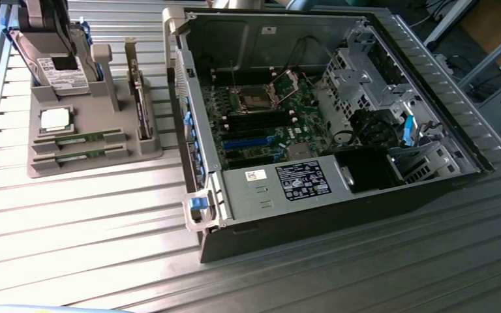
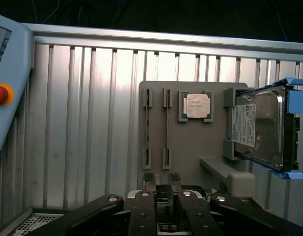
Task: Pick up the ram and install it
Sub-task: 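Pick up the ram and move it above insertion slot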
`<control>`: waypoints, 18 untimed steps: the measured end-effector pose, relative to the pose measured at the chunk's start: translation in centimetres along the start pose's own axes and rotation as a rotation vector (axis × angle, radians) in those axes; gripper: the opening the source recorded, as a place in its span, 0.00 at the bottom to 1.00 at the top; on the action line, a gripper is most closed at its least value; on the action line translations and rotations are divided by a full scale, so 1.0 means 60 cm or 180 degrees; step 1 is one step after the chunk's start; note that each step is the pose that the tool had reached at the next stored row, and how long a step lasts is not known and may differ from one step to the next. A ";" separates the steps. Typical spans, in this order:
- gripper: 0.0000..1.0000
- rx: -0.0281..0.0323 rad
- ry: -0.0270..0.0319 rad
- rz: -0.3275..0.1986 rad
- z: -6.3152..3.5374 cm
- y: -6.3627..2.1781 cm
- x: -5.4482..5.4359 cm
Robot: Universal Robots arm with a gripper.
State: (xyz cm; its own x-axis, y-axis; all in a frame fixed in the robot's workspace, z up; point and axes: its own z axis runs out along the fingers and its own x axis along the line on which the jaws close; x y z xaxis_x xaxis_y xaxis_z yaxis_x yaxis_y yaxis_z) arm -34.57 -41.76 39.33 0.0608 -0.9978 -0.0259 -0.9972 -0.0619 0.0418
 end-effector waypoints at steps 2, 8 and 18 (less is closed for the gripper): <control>0.36 0.0000 0.0000 0.0000 0.000 0.000 0.000; 0.36 0.0000 0.0000 0.0000 0.001 0.002 0.000; 0.36 0.0001 -0.0001 0.0039 0.011 0.003 0.001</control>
State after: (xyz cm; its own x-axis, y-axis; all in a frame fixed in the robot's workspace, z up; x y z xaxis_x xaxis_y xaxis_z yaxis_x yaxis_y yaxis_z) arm -34.78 -41.83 38.66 0.0484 -0.9985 -0.0256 -0.9979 -0.0495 0.0419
